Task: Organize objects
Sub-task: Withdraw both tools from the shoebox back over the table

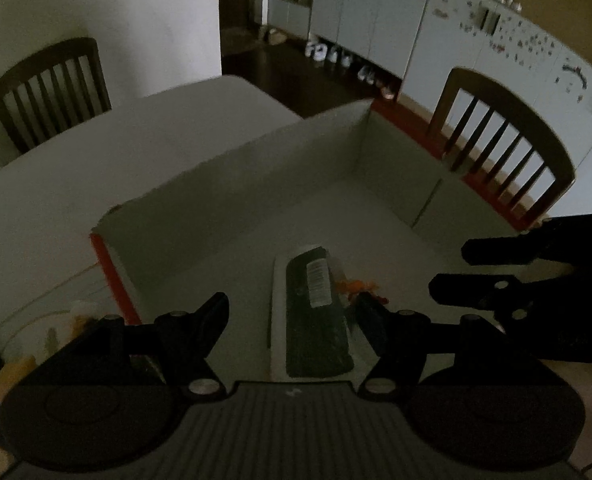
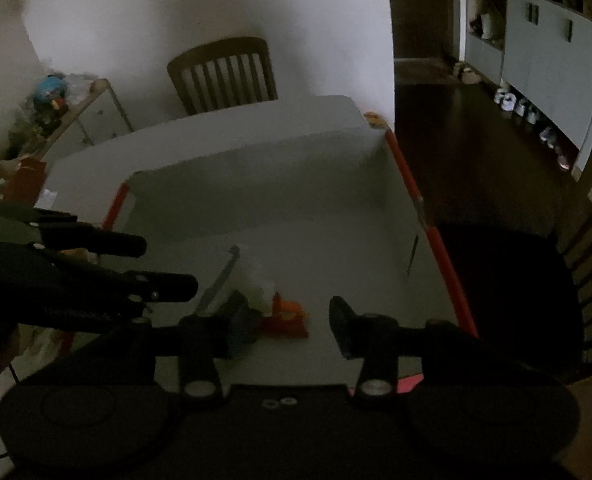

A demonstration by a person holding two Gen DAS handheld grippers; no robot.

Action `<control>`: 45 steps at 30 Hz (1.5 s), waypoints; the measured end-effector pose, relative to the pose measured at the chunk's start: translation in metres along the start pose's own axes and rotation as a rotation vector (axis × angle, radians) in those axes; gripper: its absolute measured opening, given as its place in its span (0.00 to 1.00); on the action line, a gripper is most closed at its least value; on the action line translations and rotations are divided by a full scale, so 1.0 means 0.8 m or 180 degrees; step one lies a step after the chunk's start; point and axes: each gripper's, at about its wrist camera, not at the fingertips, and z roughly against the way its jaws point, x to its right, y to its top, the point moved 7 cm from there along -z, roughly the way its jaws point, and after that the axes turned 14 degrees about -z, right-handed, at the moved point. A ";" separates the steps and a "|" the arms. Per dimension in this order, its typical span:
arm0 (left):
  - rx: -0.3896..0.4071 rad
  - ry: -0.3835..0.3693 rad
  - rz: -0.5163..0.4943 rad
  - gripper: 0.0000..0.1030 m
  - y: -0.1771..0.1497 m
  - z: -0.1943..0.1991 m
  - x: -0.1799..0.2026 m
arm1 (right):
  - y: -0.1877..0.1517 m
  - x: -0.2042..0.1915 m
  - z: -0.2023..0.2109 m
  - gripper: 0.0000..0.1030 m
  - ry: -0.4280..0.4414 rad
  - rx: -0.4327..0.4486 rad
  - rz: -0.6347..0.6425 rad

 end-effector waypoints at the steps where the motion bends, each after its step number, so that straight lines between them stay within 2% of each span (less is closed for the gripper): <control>1: 0.0044 -0.0002 0.0007 0.67 -0.001 0.009 0.000 | -0.001 -0.004 0.004 0.45 0.0021 0.0012 0.0014; 4: 0.0140 0.0007 0.0042 0.67 -0.003 0.029 0.000 | -0.003 -0.016 0.016 0.50 0.0072 0.0038 0.0034; 10: 0.0335 0.0050 0.0007 0.67 -0.016 0.072 -0.004 | -0.010 -0.046 0.035 0.54 0.0144 0.0096 0.0141; 13: 0.0396 0.0087 0.0020 0.74 -0.029 0.090 -0.010 | -0.017 -0.063 0.040 0.56 0.0171 0.0099 0.0186; 20: 0.0492 0.0183 0.0140 0.80 -0.074 0.129 -0.037 | -0.036 -0.105 0.048 0.65 0.0198 0.0146 0.0268; 22: 0.0487 0.0208 0.0183 0.80 -0.090 0.138 -0.049 | -0.041 -0.120 0.048 0.72 0.0208 0.0147 0.0280; 28: 0.0453 0.0301 0.0346 0.80 -0.138 0.158 -0.089 | -0.062 -0.169 0.044 0.85 0.0244 0.0138 0.0341; 30: 0.0451 0.0359 0.0372 0.84 -0.153 0.165 -0.103 | -0.069 -0.184 0.040 0.90 0.0236 0.0127 0.0356; 34: 0.0456 0.0388 0.0425 0.86 -0.184 0.177 -0.130 | -0.086 -0.216 0.031 0.91 0.0253 0.0064 0.0397; 36: 0.0455 0.0398 0.0453 0.97 -0.199 0.181 -0.144 | -0.096 -0.230 0.026 0.91 0.0266 0.0020 0.0407; 37: 0.0465 0.0410 0.0472 0.99 -0.205 0.184 -0.151 | -0.101 -0.237 0.023 0.91 0.0277 -0.0004 0.0415; 45: 0.0457 0.0491 0.0521 1.00 -0.262 0.194 -0.205 | -0.141 -0.289 -0.008 0.91 0.0213 -0.0163 0.0544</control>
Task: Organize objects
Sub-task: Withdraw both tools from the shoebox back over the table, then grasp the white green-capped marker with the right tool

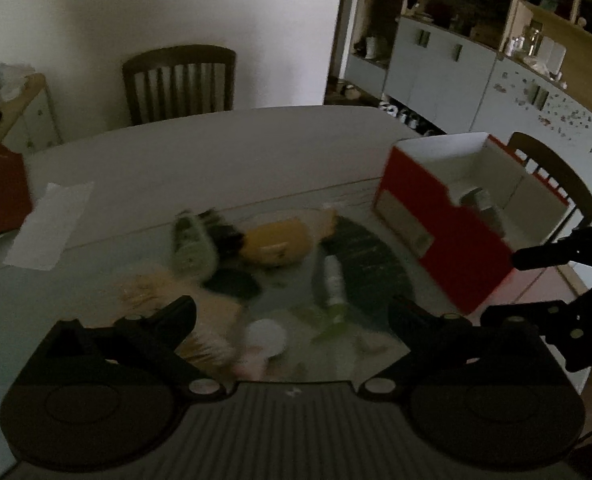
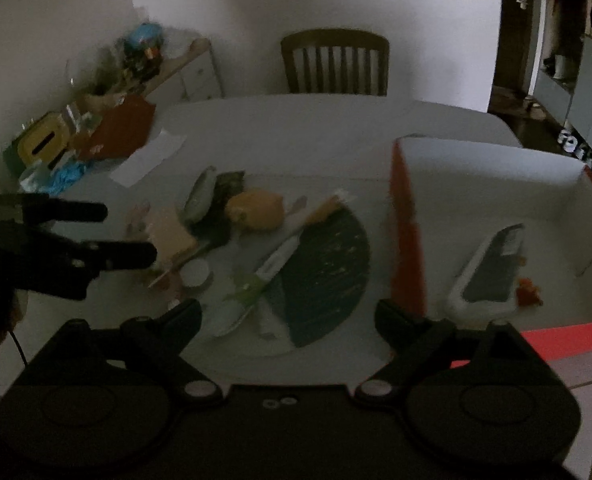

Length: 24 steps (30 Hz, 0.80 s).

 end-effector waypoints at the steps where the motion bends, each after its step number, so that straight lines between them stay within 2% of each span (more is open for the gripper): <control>1: -0.0037 0.0003 0.0018 1.00 -0.006 -0.001 -0.008 | -0.003 -0.005 -0.005 0.91 -0.0016 -0.0018 0.0006; 13: -0.0260 0.0103 -0.0003 1.00 -0.076 -0.037 -0.072 | -0.012 -0.029 -0.068 0.90 -0.0356 -0.0098 -0.0041; 24: -0.0307 0.0066 -0.0187 1.00 -0.107 -0.070 -0.089 | -0.007 -0.031 -0.127 0.88 -0.0523 -0.0243 -0.0169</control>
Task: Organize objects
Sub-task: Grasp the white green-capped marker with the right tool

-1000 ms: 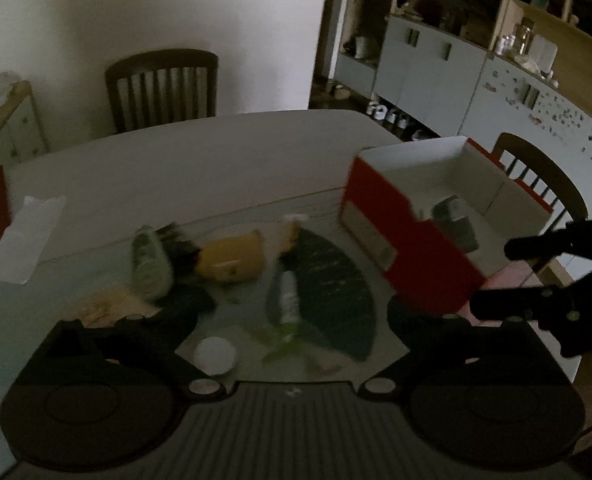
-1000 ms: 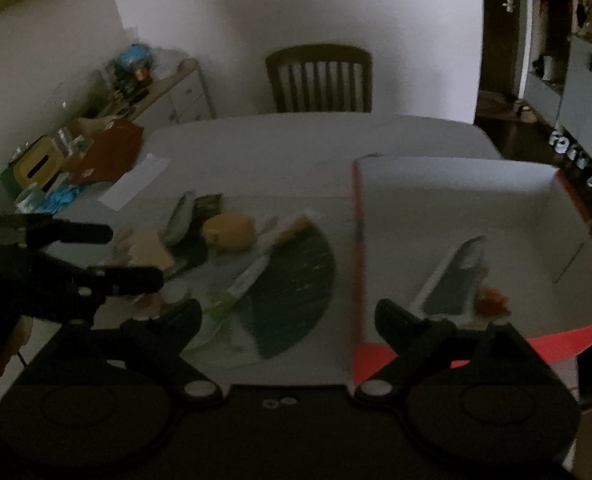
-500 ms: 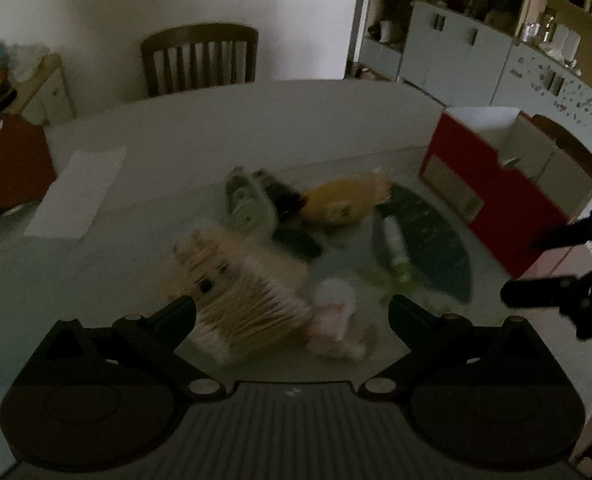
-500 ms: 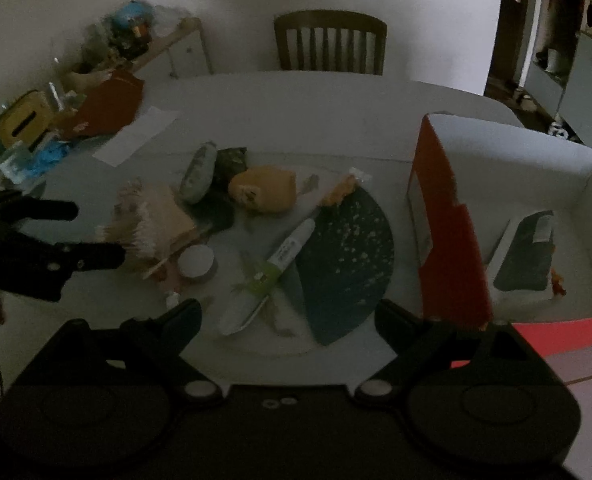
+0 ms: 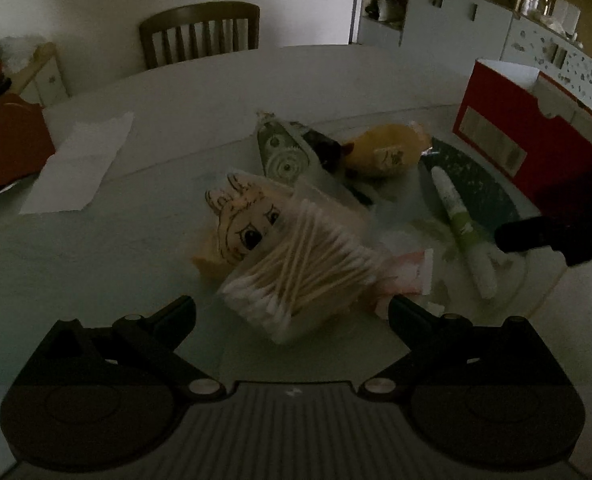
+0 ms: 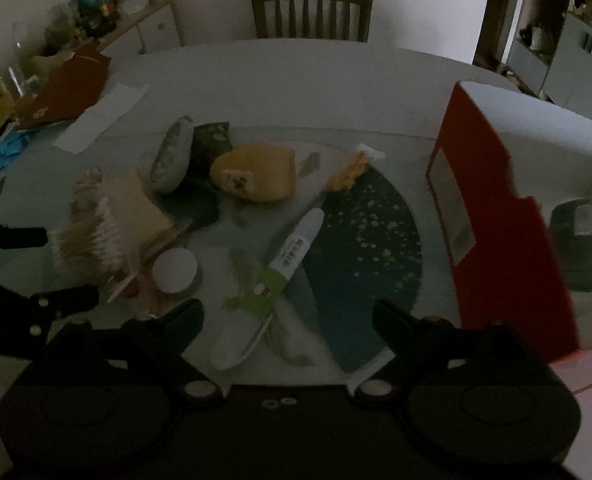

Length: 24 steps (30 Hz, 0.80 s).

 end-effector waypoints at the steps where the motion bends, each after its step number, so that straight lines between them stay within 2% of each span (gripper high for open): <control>1: 0.0000 0.0034 -0.0029 1.00 -0.001 -0.002 0.000 | 0.002 -0.001 -0.005 0.88 -0.0012 -0.0013 -0.0016; 6: 0.0078 0.0189 -0.0243 1.00 -0.001 -0.005 0.003 | 0.007 -0.001 -0.025 0.87 -0.0063 -0.0083 -0.0073; 14: 0.0197 0.0227 -0.0373 0.99 0.006 -0.005 0.006 | 0.014 -0.002 -0.053 0.80 -0.0091 -0.0222 -0.0189; 16: 0.0197 0.0238 -0.0376 0.94 0.006 -0.005 0.006 | 0.014 -0.002 -0.058 0.76 -0.0107 -0.0248 -0.0201; 18: 0.0176 0.0234 -0.0390 0.83 0.006 -0.006 0.008 | 0.015 -0.003 -0.061 0.73 -0.0139 -0.0253 -0.0189; 20: 0.0168 0.0242 -0.0409 0.79 0.007 -0.004 0.010 | 0.015 -0.004 -0.061 0.72 -0.0152 -0.0244 -0.0167; 24: 0.0172 0.0259 -0.0517 0.60 0.008 0.001 0.018 | 0.017 -0.006 -0.060 0.56 -0.0159 -0.0225 -0.0132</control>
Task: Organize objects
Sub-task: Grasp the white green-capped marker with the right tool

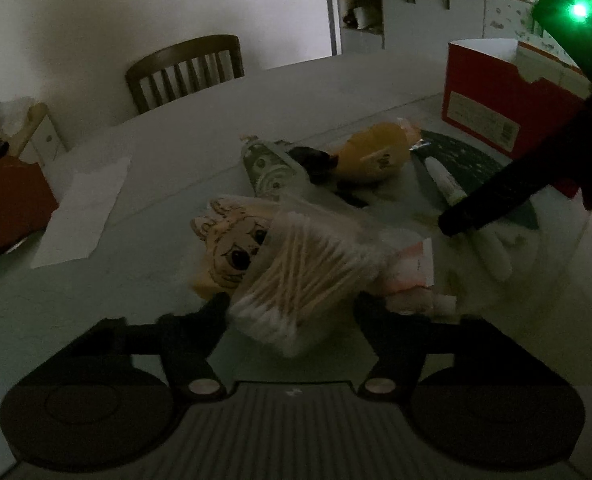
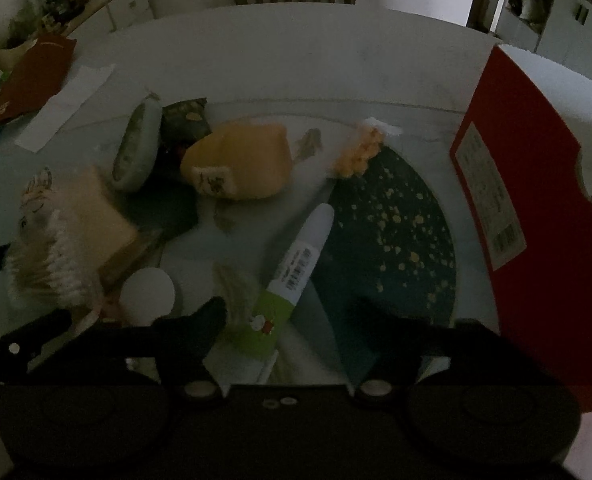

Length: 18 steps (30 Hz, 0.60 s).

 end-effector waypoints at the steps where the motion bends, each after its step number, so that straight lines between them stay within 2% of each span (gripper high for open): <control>1: -0.0005 0.0000 -0.0016 0.59 0.001 0.002 0.002 | 0.000 0.001 0.001 0.51 -0.0009 0.0001 0.0007; 3: -0.0018 0.0005 -0.0011 0.53 0.001 0.004 0.004 | -0.001 0.003 0.002 0.43 -0.0034 0.0011 0.0012; 6: -0.0045 0.0014 0.0041 0.46 0.002 0.007 0.004 | -0.003 0.005 0.005 0.20 -0.0049 0.0024 0.0053; 7: -0.0055 0.0023 0.0057 0.45 0.002 0.008 0.004 | -0.003 0.007 0.006 0.17 -0.0052 0.0020 0.0052; 12: -0.0098 0.0042 0.0145 0.38 0.001 0.016 0.005 | -0.012 0.019 0.015 0.16 0.0034 -0.0003 0.0020; 18: -0.0093 0.0058 0.0261 0.35 0.003 0.031 0.006 | -0.023 0.037 0.045 0.16 0.0185 0.0052 -0.0090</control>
